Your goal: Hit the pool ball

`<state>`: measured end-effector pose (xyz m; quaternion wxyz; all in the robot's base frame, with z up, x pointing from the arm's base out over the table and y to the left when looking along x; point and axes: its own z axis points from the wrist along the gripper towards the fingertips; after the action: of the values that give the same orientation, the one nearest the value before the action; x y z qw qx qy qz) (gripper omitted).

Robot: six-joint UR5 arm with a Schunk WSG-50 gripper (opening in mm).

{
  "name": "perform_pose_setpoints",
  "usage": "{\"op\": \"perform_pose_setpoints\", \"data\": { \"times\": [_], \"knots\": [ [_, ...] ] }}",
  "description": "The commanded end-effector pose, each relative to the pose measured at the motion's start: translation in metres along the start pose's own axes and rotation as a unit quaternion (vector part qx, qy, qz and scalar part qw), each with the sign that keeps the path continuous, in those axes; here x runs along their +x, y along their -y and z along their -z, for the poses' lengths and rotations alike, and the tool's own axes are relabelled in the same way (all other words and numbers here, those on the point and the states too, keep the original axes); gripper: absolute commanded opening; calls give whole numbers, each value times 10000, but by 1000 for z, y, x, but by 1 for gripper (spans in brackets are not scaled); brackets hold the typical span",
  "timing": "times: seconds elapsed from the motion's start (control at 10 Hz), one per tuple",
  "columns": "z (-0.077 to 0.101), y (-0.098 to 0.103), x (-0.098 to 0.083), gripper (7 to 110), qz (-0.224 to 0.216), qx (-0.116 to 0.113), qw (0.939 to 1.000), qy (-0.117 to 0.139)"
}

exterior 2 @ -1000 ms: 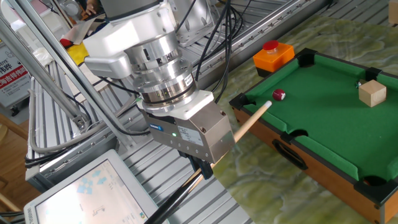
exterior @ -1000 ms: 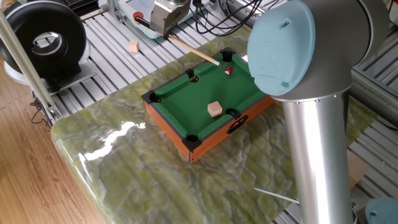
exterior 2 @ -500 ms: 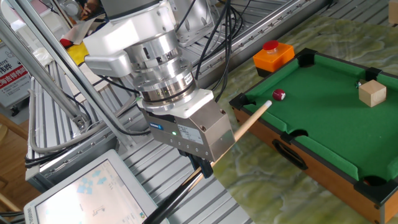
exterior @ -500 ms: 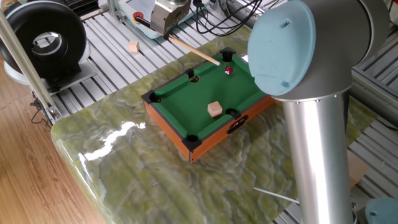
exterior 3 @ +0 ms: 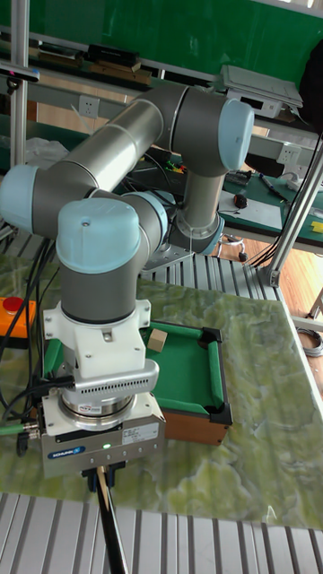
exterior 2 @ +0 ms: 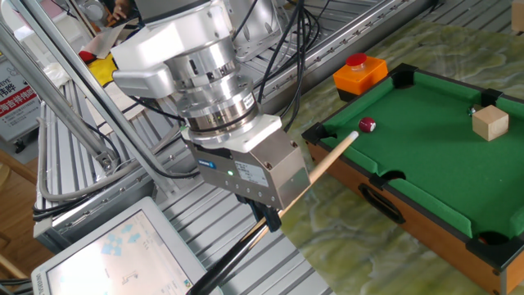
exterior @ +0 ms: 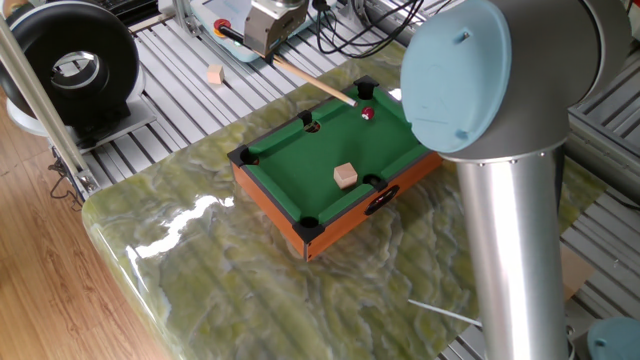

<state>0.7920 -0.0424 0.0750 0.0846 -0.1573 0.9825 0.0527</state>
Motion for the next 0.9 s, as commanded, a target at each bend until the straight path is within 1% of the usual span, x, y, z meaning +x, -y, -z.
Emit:
{"op": "perform_pose_setpoints", "data": {
  "times": [0.0, 0.2, 0.3, 0.4, 0.5, 0.6, 0.8],
  "knots": [
    [1, 0, 6, 7, -25, -85, 9999, 61],
    [5, -3, 19, 7, -65, -145, 9998, 73],
    [10, -10, 31, 7, -147, -191, 9997, 56],
    [15, -16, 39, 7, -201, -259, 9995, 44],
    [23, -18, 45, 7, -246, -285, 9993, -37],
    [26, -19, 48, 7, -250, -277, 9993, -88],
    [25, -21, 41, 7, -248, -277, 9992, -112]
  ]
}}
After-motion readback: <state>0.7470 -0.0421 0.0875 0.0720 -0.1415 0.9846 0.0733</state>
